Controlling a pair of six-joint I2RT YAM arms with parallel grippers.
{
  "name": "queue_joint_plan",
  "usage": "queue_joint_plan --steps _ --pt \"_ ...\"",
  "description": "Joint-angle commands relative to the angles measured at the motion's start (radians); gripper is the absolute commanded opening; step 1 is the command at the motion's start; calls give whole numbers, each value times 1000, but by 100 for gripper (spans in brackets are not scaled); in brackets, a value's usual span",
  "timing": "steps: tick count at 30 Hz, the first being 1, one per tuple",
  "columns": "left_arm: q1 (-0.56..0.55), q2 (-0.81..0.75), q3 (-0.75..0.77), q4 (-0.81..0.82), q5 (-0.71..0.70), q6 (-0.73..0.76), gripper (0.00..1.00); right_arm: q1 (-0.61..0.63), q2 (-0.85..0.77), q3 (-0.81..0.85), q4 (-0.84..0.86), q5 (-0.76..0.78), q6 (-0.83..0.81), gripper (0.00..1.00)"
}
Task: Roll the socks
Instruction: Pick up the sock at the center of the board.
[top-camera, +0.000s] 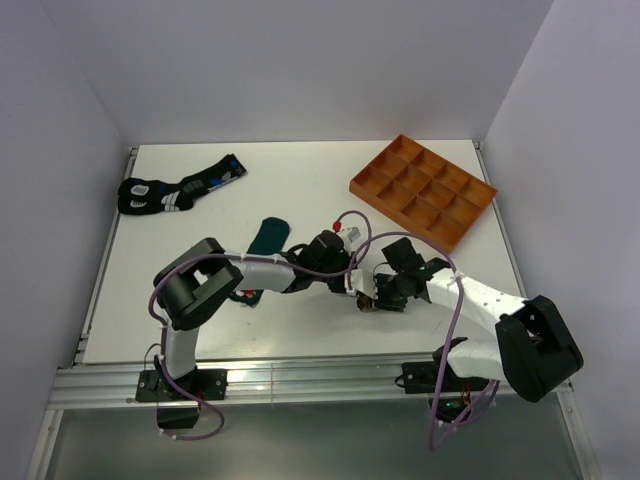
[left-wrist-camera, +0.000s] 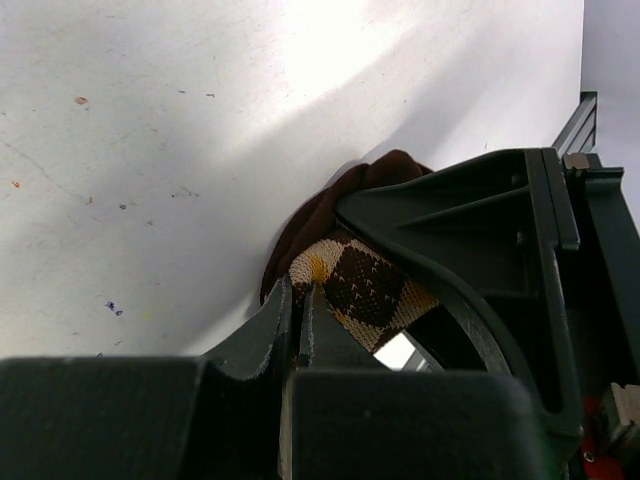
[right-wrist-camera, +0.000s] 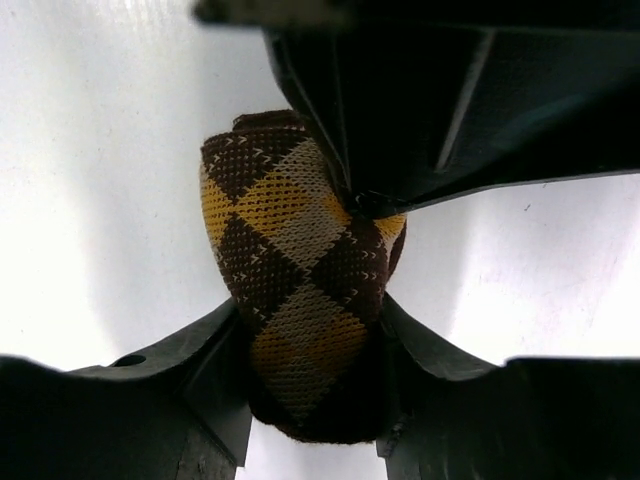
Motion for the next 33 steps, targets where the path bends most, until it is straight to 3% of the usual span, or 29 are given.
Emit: queue_joint_plan --steps 1,3,4,8,21,33 --pt "-3 43 8 -125 45 14 0 12 58 15 23 36 31 39" --pt "-1 45 14 -134 54 10 0 13 84 30 12 40 38 32" --pt "0 43 17 -137 59 5 0 13 95 36 3 39 44 19" --pt "23 17 9 -129 70 -13 0 13 123 58 -11 41 61 0" --pt "98 -206 -21 -126 -22 -36 18 -4 57 158 -40 7 202 0" --pt "180 -409 -61 -131 -73 -32 25 -59 84 294 -71 13 343 0"
